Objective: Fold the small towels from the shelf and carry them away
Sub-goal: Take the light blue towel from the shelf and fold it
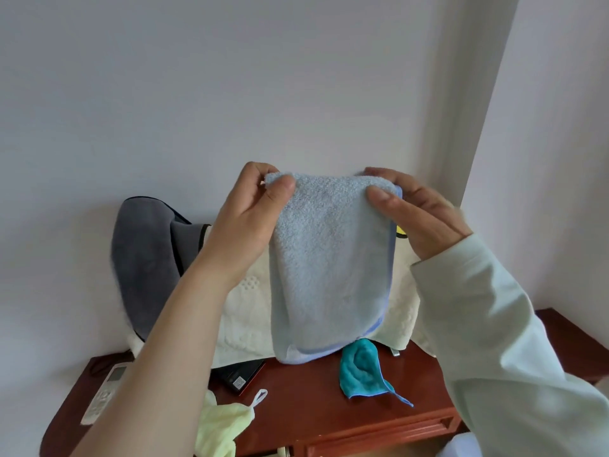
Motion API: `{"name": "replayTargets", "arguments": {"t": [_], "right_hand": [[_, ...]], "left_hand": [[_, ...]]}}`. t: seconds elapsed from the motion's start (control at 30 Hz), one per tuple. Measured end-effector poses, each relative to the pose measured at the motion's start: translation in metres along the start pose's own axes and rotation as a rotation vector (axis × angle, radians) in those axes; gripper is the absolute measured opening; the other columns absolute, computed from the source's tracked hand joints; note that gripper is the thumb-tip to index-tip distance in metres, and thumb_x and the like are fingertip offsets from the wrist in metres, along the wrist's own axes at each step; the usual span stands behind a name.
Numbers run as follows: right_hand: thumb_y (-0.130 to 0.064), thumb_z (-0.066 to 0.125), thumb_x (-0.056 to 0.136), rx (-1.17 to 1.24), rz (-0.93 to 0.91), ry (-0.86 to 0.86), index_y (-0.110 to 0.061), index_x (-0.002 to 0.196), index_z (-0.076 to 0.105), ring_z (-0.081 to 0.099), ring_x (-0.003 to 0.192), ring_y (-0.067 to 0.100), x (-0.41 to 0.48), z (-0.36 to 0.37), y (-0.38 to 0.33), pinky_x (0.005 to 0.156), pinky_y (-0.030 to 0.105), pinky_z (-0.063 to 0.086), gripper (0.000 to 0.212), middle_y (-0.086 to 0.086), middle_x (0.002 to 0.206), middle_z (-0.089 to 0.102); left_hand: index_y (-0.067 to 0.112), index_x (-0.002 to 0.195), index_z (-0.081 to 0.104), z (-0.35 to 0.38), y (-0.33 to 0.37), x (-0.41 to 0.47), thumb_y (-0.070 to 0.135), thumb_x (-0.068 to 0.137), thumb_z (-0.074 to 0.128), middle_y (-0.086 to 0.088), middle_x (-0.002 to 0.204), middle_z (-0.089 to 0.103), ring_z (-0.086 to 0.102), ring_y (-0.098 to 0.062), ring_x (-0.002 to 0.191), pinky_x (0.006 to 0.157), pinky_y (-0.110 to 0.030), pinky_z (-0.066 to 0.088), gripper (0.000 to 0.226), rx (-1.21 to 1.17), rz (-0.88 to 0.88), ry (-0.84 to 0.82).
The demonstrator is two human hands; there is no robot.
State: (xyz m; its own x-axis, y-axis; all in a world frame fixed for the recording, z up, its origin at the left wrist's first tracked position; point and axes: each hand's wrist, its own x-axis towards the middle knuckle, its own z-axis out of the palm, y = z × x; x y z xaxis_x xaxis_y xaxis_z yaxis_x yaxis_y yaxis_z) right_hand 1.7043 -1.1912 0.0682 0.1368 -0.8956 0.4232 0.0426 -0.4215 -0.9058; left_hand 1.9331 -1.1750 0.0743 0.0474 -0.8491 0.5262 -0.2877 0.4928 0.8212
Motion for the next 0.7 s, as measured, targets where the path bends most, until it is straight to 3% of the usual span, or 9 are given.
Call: {"name": "replayTargets", "arguments": {"t": [0.13,0.23,0.33,0.43,0.53,0.7], "right_hand": [[-0.012,0.053,0.103,0.084,-0.013,-0.036,0.008,0.110,0.059,0.059,0.084,0.008,-0.007,0.002,0.000,0.073,0.013,0.050,0.022,0.008,0.100,0.059],[-0.016,0.058,0.100,0.186,-0.009,-0.069,-0.003,0.108,0.058,0.060,0.087,0.011,-0.009,0.008,0.000,0.075,0.016,0.053,0.015,0.009,0.104,0.059],[-0.012,0.055,0.101,0.198,0.005,-0.073,-0.009,0.107,0.059,0.064,0.083,0.008,-0.008,0.007,0.005,0.075,0.016,0.054,0.008,0.004,0.097,0.063],[-0.011,0.052,0.101,0.170,-0.010,-0.084,-0.015,0.101,0.062,0.066,0.078,0.003,-0.007,0.003,0.010,0.074,0.017,0.054,0.012,-0.009,0.084,0.068],[-0.010,0.051,0.102,0.137,-0.018,-0.093,-0.018,0.101,0.065,0.067,0.079,0.002,-0.007,-0.003,0.014,0.074,0.018,0.056,0.016,-0.013,0.082,0.070],[-0.026,0.057,0.094,0.028,-0.028,-0.109,-0.021,0.105,0.066,0.064,0.087,0.013,-0.003,-0.010,0.023,0.076,0.027,0.055,0.015,0.000,0.095,0.064]], "left_hand": [[0.030,0.090,0.059,0.011,0.000,-0.006,0.052,0.091,0.060,0.000,0.078,0.043,0.039,-0.017,0.076,0.075,-0.042,0.031,0.022,-0.154,-0.046,-0.002],[0.034,0.083,0.060,0.019,-0.002,-0.008,0.047,0.092,0.060,0.013,0.075,0.050,0.045,-0.012,0.076,0.080,-0.041,0.033,0.016,-0.238,-0.095,0.032],[0.029,0.085,0.059,0.023,-0.003,-0.006,0.040,0.093,0.060,0.009,0.078,0.049,0.043,-0.015,0.080,0.081,-0.040,0.034,0.014,-0.319,-0.094,0.043],[0.027,0.091,0.057,0.022,-0.003,-0.005,0.036,0.098,0.060,0.005,0.078,0.045,0.039,-0.014,0.078,0.075,-0.029,0.035,0.013,-0.237,0.002,0.016],[0.031,0.090,0.060,0.018,-0.008,-0.002,0.038,0.094,0.065,0.017,0.077,0.052,0.043,-0.007,0.075,0.072,-0.021,0.039,0.010,-0.148,0.073,0.013],[0.028,0.094,0.060,0.019,-0.017,0.000,0.035,0.098,0.065,0.023,0.073,0.056,0.047,-0.002,0.067,0.069,-0.021,0.042,0.010,-0.037,0.060,0.013]]}}
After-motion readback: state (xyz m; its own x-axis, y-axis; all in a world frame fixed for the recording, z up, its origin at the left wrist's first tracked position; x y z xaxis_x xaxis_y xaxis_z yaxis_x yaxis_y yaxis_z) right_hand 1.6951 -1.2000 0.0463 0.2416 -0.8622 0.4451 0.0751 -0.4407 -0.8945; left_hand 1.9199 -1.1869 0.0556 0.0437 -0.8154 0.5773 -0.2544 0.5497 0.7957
